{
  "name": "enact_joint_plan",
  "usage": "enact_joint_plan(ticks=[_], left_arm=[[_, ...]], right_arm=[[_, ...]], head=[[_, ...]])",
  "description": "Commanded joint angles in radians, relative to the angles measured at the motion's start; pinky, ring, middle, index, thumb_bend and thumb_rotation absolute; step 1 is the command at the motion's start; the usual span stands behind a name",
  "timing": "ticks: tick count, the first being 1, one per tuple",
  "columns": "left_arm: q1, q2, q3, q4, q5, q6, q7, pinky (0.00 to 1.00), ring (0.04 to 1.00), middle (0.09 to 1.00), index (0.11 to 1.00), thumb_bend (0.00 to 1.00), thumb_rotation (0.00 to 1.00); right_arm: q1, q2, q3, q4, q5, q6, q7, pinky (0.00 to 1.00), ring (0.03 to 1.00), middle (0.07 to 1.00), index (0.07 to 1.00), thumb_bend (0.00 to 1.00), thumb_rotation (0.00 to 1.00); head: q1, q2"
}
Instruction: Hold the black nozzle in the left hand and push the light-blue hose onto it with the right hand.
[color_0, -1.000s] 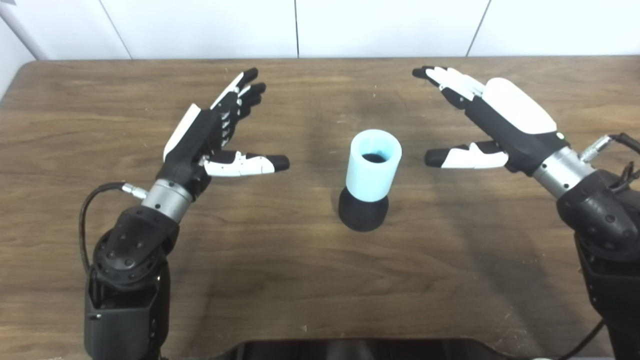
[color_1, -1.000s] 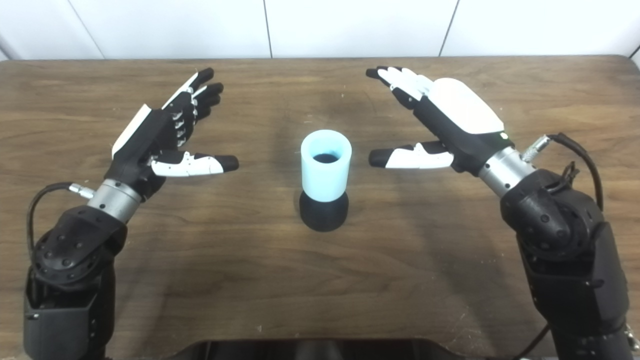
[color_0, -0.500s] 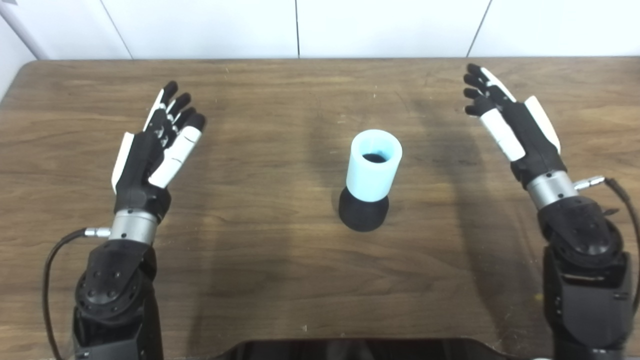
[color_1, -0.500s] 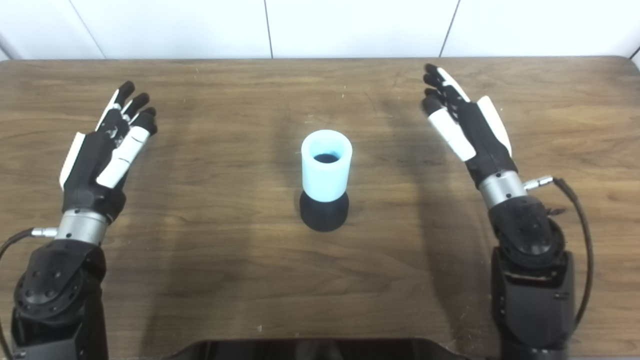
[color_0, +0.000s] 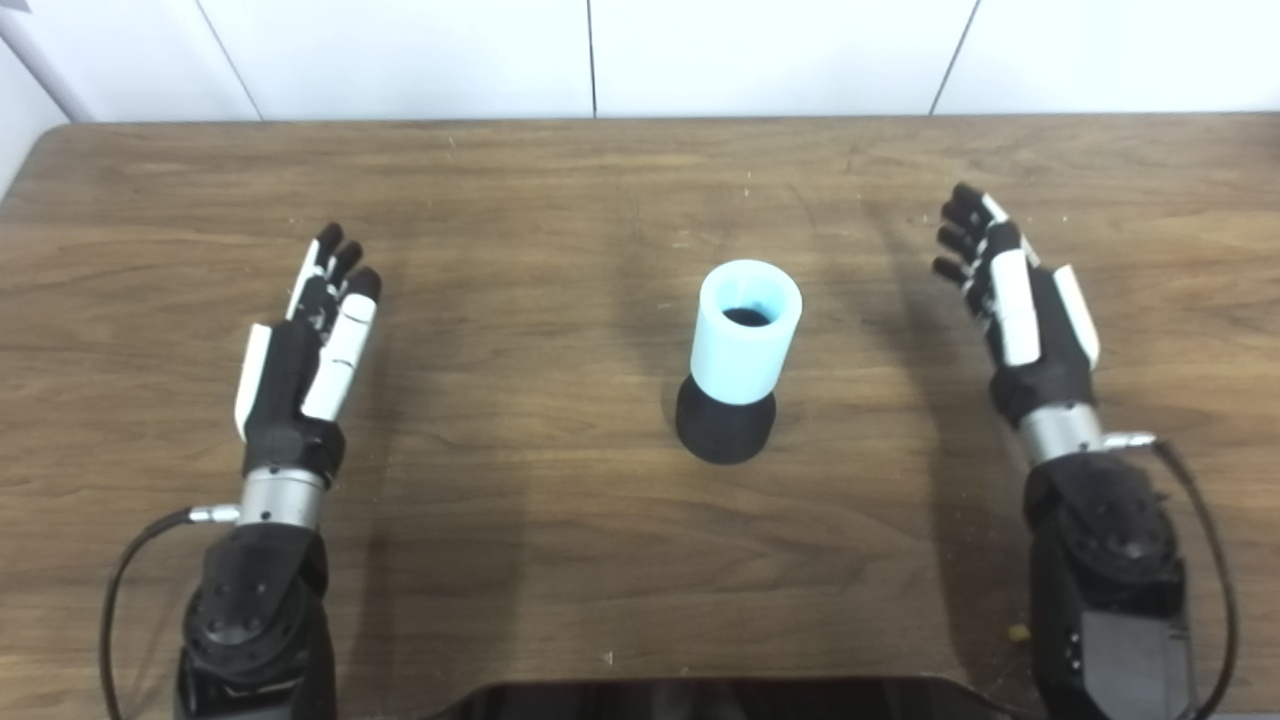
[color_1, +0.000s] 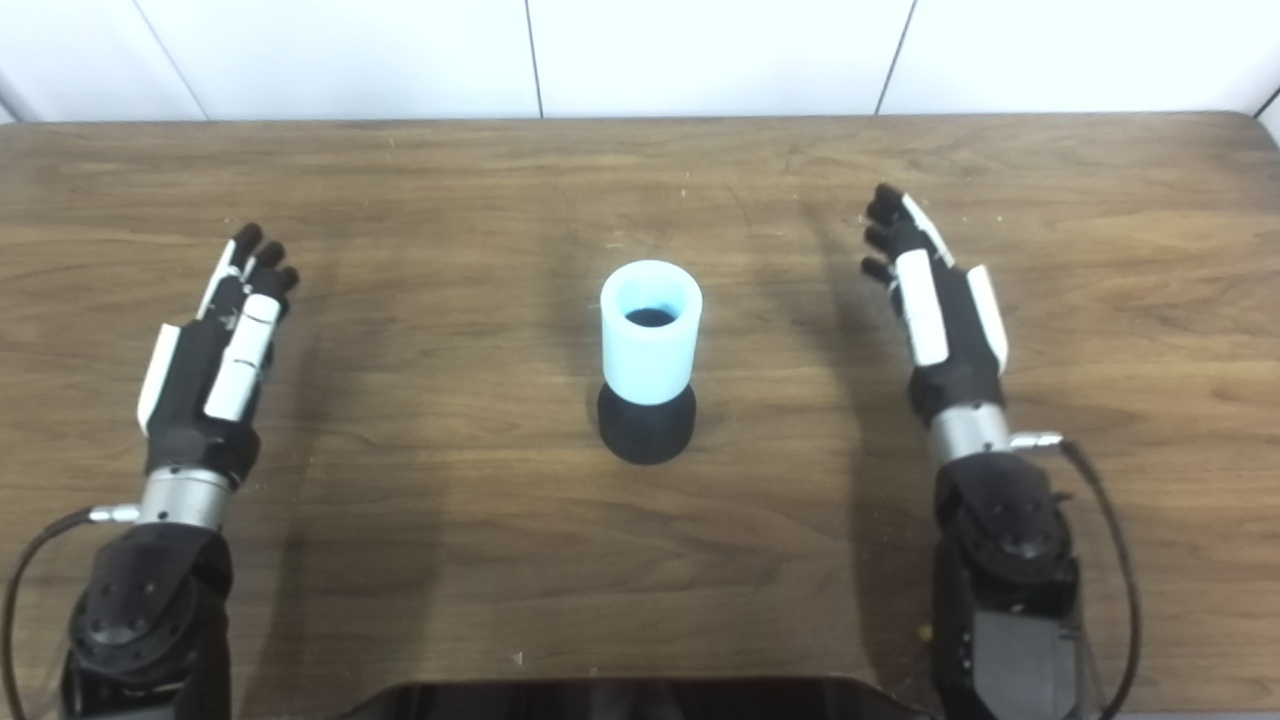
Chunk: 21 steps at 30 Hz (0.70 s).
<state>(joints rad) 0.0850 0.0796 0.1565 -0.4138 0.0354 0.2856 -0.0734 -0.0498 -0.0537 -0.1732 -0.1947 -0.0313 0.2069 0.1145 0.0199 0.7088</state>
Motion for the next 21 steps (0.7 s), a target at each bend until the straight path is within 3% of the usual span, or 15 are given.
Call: enact_joint_plan(ticks=[1, 9, 14, 21], left_arm=[[-0.005, 0.011, -0.006, -0.003, 0.015, -0.057, 0.019, 0.99, 0.963, 0.972, 0.966, 0.42, 0.75], [0.008, 0.034, -0.031, 0.057, 0.046, -0.122, 0.025, 0.97, 0.961, 0.973, 0.96, 0.43, 0.78], [0.01, 0.026, -0.036, 0.071, 0.053, -0.14, 0.034, 0.97, 0.957, 0.965, 0.961, 0.41, 0.8], [0.026, 0.027, -0.033, 0.075, 0.036, -0.172, 0.031, 0.97, 0.957, 0.964, 0.96, 0.45, 0.82]], right_arm=[[-0.023, -0.009, 0.002, -0.008, 0.019, -0.077, -0.021, 0.9, 0.933, 0.925, 0.916, 0.48, 1.0], [0.003, -0.017, 0.007, 0.026, 0.044, -0.12, -0.031, 0.9, 0.921, 0.921, 0.917, 0.49, 1.0], [0.013, -0.017, 0.006, 0.046, 0.081, -0.164, -0.036, 0.93, 0.933, 0.934, 0.919, 0.52, 1.0], [0.027, -0.016, 0.007, 0.081, 0.108, -0.221, -0.045, 0.94, 0.939, 0.939, 0.919, 0.53, 1.0]], head=[[0.001, 0.001], [0.018, -0.07], [0.022, -0.095], [0.037, -0.127]])
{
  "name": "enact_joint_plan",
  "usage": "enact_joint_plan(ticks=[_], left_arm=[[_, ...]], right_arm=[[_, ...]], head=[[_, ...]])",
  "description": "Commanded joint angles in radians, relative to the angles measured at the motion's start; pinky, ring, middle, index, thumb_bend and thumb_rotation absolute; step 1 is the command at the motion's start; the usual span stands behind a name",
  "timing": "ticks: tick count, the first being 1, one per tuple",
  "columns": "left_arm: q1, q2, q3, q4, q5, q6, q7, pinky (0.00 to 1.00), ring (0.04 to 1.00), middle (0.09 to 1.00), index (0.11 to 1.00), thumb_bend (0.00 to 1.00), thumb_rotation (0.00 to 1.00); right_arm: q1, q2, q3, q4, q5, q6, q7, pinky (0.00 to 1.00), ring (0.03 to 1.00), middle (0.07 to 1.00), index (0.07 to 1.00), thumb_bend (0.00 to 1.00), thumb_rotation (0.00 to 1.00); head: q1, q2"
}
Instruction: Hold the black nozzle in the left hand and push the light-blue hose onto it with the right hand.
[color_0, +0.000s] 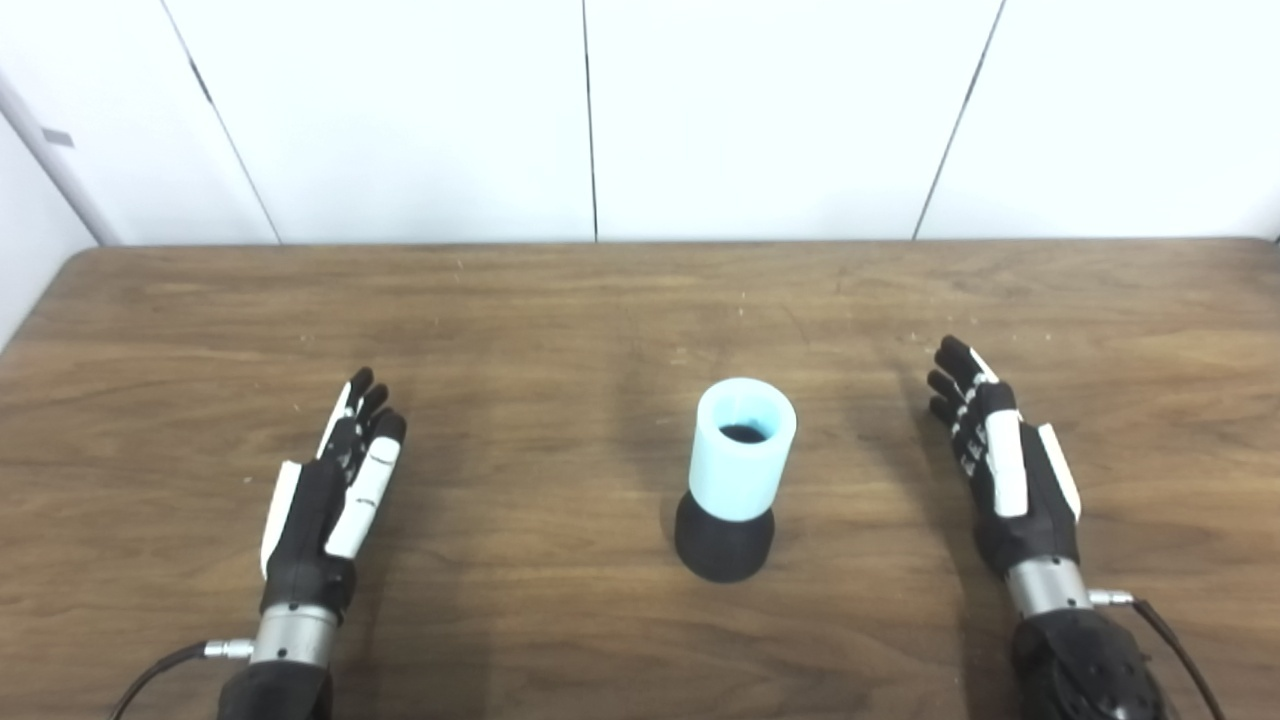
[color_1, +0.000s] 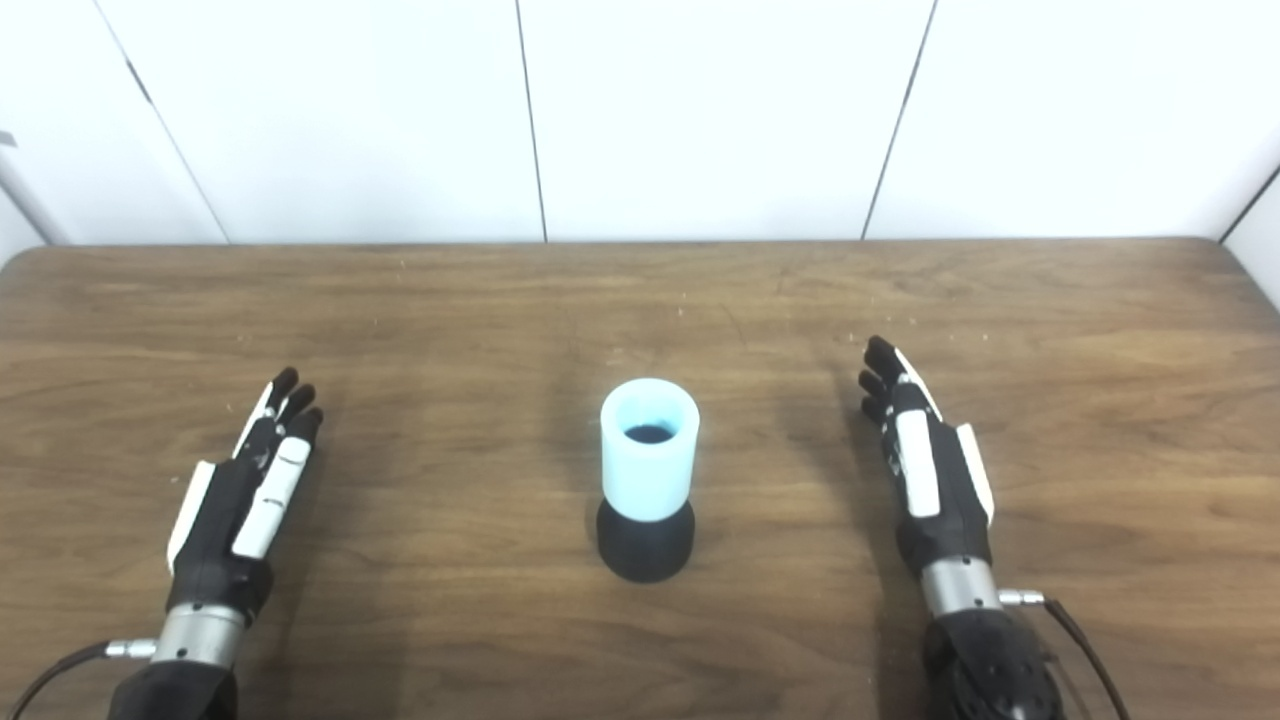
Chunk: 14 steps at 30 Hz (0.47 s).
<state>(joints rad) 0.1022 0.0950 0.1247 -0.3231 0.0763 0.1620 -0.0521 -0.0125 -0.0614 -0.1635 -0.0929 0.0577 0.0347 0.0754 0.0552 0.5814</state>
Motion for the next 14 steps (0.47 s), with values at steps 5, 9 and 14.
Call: enact_joint_plan(ticks=[5, 9, 14], left_arm=[[0.014, 0.009, 0.001, 0.004, -0.011, -0.076, 0.011, 0.97, 0.956, 0.962, 0.956, 0.45, 0.82], [0.016, 0.01, 0.003, 0.005, -0.019, -0.074, 0.009, 0.96, 0.953, 0.961, 0.951, 0.45, 0.83], [0.016, 0.01, 0.004, 0.003, -0.024, -0.072, 0.008, 0.96, 0.952, 0.961, 0.951, 0.44, 0.83]], right_arm=[[-0.004, -0.009, -0.004, -0.018, 0.042, -0.062, -0.006, 0.94, 0.932, 0.935, 0.915, 0.52, 1.0], [0.004, -0.011, -0.003, -0.013, 0.051, -0.078, -0.003, 0.95, 0.93, 0.934, 0.914, 0.53, 1.0], [0.011, -0.013, 0.0, 0.001, 0.05, -0.096, -0.004, 0.95, 0.927, 0.929, 0.909, 0.53, 1.0]], head=[[0.006, -0.008], [0.005, -0.009], [0.003, -0.01]])
